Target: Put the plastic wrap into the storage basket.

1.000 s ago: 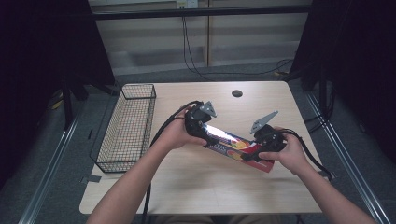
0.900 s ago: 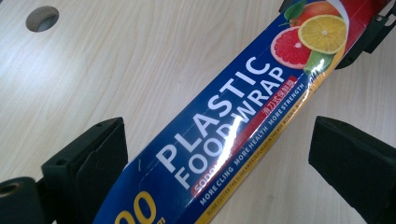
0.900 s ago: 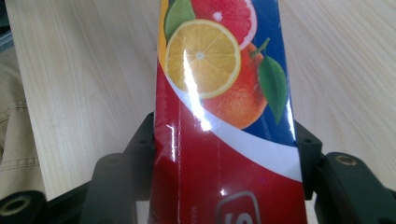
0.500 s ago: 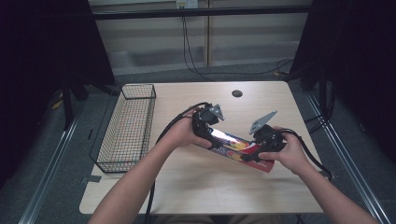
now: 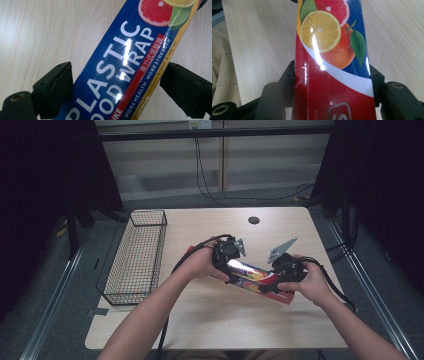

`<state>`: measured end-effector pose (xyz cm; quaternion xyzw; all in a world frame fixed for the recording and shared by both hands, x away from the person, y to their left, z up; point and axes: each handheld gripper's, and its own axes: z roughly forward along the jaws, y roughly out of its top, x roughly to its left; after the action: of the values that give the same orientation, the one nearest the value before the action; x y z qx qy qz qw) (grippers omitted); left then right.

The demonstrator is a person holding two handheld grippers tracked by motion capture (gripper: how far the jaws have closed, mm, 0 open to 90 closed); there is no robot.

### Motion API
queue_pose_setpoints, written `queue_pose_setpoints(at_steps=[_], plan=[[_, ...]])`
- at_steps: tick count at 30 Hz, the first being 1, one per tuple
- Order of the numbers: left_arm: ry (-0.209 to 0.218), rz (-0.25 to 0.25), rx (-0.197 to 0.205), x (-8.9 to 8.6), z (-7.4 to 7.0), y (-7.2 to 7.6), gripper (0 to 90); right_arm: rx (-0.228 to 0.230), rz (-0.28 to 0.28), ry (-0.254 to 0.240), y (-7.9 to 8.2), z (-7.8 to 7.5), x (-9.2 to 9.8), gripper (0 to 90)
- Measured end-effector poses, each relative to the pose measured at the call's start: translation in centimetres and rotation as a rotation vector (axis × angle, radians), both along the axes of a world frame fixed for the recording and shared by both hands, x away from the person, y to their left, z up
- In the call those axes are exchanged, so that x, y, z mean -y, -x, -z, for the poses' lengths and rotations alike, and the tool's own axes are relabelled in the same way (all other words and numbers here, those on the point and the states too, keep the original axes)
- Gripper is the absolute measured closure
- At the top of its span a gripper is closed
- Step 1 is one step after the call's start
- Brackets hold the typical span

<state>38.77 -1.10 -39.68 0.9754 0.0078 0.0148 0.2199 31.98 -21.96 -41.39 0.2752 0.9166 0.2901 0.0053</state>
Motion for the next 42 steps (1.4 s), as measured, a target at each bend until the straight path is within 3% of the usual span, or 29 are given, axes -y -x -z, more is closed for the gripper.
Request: queue_pose_setpoints(at_steps=[12,35,36,41,42], plan=[[-0.097,0.086,-0.003,0.7,0.4,0.2,17.5,0.004,-0.035,0.014,0.1,0.1,-0.4,43.1],[-0.158,0.127,-0.015,0.8,0.4,0.4,24.0,0.014,-0.069,0.034,0.1,-0.4,-1.0,43.0],[-0.181,0.153,-0.014,0.8,0.4,0.4,25.2,0.012,-0.074,0.038,0.1,-0.4,-1.1,43.0],[-0.197,0.169,-0.024,0.8,0.5,0.4,30.5,0.018,-0.09,0.04,0.1,-0.2,-1.2,43.0],[-0.207,0.186,-0.037,0.8,0.5,0.4,32.6,0.037,-0.107,0.048,0.2,-0.2,-1.2,43.0]])
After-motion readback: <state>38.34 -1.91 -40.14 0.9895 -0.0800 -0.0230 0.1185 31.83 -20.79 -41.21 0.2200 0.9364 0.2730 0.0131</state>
